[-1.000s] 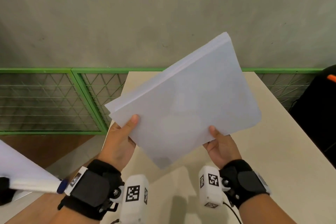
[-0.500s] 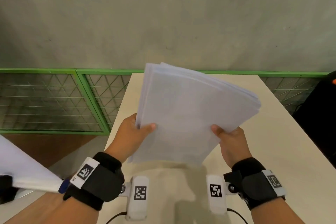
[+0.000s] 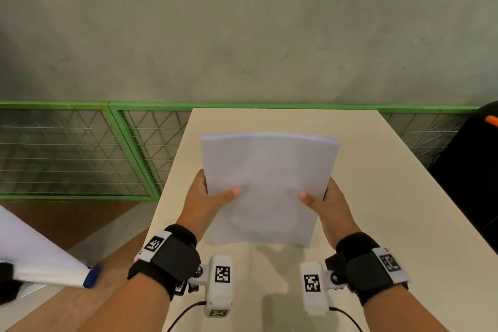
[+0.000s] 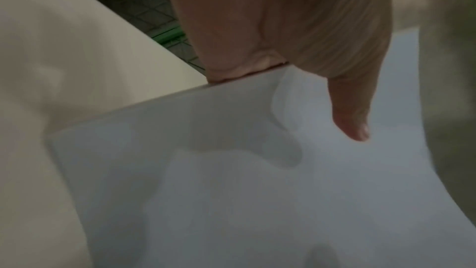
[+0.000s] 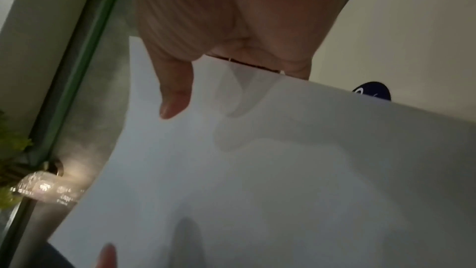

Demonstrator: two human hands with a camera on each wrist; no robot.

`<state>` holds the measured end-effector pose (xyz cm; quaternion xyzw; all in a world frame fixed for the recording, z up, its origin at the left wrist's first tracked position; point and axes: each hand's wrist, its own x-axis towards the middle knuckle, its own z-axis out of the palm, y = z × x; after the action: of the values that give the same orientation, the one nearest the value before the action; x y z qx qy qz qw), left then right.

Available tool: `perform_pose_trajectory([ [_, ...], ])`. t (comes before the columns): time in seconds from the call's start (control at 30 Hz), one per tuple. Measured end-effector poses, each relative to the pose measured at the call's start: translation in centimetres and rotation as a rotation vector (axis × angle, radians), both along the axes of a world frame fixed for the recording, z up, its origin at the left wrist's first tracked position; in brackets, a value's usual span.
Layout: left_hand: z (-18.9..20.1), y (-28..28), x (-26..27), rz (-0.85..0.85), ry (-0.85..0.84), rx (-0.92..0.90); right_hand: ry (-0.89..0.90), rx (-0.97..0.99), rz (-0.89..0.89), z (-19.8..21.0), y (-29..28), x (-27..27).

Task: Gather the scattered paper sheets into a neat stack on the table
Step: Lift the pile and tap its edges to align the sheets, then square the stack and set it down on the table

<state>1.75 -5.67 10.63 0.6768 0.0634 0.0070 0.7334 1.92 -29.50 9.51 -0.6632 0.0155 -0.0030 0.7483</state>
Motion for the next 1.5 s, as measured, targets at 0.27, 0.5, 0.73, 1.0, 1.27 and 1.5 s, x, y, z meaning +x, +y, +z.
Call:
perform_pose_trajectory([
  [0.27, -0.3, -0.6, 0.3, 0.033, -0.026, -0.001, 0.010, -0.045, -0.120, 0.1, 0.3, 0.1],
  [0.5, 1.3, -0.5, -0.5, 0.070, -0.181, -0.051, -0.141, -0.027, -0.069, 1.5, -0.4, -0.4],
  [0.73, 2.1, -0.8, -0.2, 0.085, -0.230, -0.092, -0.194, -0.093, -0.085, 2.7, 0.0, -0.6],
  [1.0, 0.9, -0.3, -0.4, 0.051, -0.156, -0.062, -0.103, -0.008, -0.023, 1.5, -0.1, -0.7],
  [1.27, -0.5, -0.2, -0.6, -0.005, -0.067, -0.076, 0.010, 0.020, 0.004, -0.1, -0.1, -0.5],
  [1.5, 3.7, -0.9, -0.7, 0.116, -0.161, -0.073, -0.209, -0.060, -0.126, 3.1, 0.2, -0.4],
])
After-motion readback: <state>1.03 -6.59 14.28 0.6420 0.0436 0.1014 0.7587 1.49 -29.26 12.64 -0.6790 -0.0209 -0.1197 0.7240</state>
